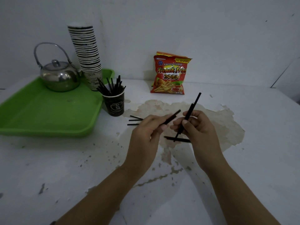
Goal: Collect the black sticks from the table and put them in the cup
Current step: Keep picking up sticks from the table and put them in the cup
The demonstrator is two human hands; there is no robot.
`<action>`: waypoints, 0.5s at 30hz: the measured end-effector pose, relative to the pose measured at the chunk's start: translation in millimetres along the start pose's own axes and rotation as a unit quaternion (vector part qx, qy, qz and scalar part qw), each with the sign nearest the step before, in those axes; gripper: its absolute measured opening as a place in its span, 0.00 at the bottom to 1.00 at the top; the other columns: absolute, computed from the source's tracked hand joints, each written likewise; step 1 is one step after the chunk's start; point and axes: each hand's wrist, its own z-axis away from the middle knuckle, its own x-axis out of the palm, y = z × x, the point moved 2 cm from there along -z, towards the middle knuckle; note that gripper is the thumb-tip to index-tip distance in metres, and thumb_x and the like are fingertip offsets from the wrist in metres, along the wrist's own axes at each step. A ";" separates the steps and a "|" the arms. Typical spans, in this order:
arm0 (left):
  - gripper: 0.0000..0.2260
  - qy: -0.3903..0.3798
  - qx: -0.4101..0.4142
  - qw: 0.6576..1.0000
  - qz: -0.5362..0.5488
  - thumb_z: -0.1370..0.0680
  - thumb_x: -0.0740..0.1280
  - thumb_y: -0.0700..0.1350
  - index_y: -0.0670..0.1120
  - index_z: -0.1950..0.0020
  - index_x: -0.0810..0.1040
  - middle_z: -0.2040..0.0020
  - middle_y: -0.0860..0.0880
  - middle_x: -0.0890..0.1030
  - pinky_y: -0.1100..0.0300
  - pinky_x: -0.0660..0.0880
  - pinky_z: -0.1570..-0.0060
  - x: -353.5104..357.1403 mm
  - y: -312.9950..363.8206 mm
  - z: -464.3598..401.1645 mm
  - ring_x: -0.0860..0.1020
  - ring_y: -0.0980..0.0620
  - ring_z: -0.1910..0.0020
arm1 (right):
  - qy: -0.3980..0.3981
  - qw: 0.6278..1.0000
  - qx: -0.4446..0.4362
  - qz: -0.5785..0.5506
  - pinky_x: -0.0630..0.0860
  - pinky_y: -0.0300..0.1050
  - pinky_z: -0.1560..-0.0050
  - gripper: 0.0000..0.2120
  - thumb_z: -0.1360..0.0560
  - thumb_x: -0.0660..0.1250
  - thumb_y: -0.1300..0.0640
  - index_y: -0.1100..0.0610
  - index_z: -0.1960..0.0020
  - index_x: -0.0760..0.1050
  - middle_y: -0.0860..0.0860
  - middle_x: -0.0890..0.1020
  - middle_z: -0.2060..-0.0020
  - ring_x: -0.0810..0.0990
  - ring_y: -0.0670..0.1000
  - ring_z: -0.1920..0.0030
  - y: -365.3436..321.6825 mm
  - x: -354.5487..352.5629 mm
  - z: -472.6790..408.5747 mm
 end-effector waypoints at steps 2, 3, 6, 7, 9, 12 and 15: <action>0.15 0.017 -0.049 0.997 0.054 0.23 0.63 0.34 0.48 0.39 0.74 0.52 0.50 0.79 0.72 0.71 0.50 -3.3 0.7 -1.8 0.76 0.61 0.51 | -0.009 1.000 0.003 -0.002 0.80 0.44 0.50 0.09 0.22 0.57 0.66 0.55 0.48 0.72 0.51 0.84 0.61 0.84 0.54 0.57 -0.1 1.6 0.8; 0.14 0.021 -0.076 0.993 0.086 0.23 0.62 0.35 0.49 0.40 0.74 0.51 0.49 0.79 0.71 0.72 0.49 -4.5 0.1 -2.3 0.77 0.60 0.50 | -0.012 1.000 0.002 0.000 0.80 0.44 0.51 0.09 0.23 0.57 0.66 0.56 0.48 0.72 0.52 0.84 0.61 0.84 0.53 0.57 -0.2 2.4 0.9; 0.15 0.021 -0.143 0.976 0.160 0.23 0.63 0.36 0.55 0.44 0.76 0.51 0.48 0.81 0.71 0.73 0.50 -7.1 -4.7 -3.2 0.78 0.59 0.50 | -0.021 1.000 -0.004 0.011 0.80 0.41 0.52 0.09 0.23 0.57 0.67 0.57 0.48 0.72 0.52 0.84 0.60 0.84 0.53 0.58 -0.1 4.8 1.2; 0.15 0.017 -0.159 0.971 0.177 0.23 0.63 0.36 0.56 0.45 0.76 0.51 0.49 0.81 0.71 0.73 0.50 -7.5 -6.6 -3.1 0.79 0.59 0.50 | -0.025 1.000 -0.005 0.018 0.80 0.41 0.52 0.08 0.22 0.56 0.66 0.58 0.47 0.72 0.53 0.84 0.60 0.84 0.53 0.58 0.2 5.2 1.5; 0.16 0.007 -0.177 0.964 0.196 0.23 0.63 0.36 0.57 0.45 0.76 0.51 0.50 0.82 0.71 0.73 0.50 -7.0 -9.1 -3.2 0.79 0.59 0.49 | -0.033 0.999 -0.009 0.035 0.80 0.41 0.52 0.09 0.22 0.56 0.65 0.58 0.46 0.72 0.53 0.84 0.58 0.84 0.52 0.58 0.8 5.8 1.7; 0.15 0.003 -0.192 0.960 0.204 0.24 0.65 0.37 0.56 0.45 0.77 0.48 0.52 0.82 0.70 0.73 0.49 -5.7 -12.7 -3.7 0.79 0.58 0.47 | -0.042 0.997 -0.018 0.059 0.79 0.39 0.53 0.11 0.21 0.54 0.64 0.56 0.45 0.73 0.52 0.83 0.58 0.83 0.50 0.57 1.1 7.5 2.1; 0.15 -0.003 -0.194 0.959 0.204 0.24 0.64 0.36 0.57 0.46 0.77 0.47 0.50 0.81 0.66 0.74 0.46 -4.9 -15.5 -3.8 0.79 0.55 0.46 | -0.051 0.995 -0.028 0.079 0.77 0.34 0.54 0.12 0.21 0.54 0.63 0.52 0.44 0.73 0.49 0.81 0.61 0.83 0.47 0.57 2.3 9.5 2.8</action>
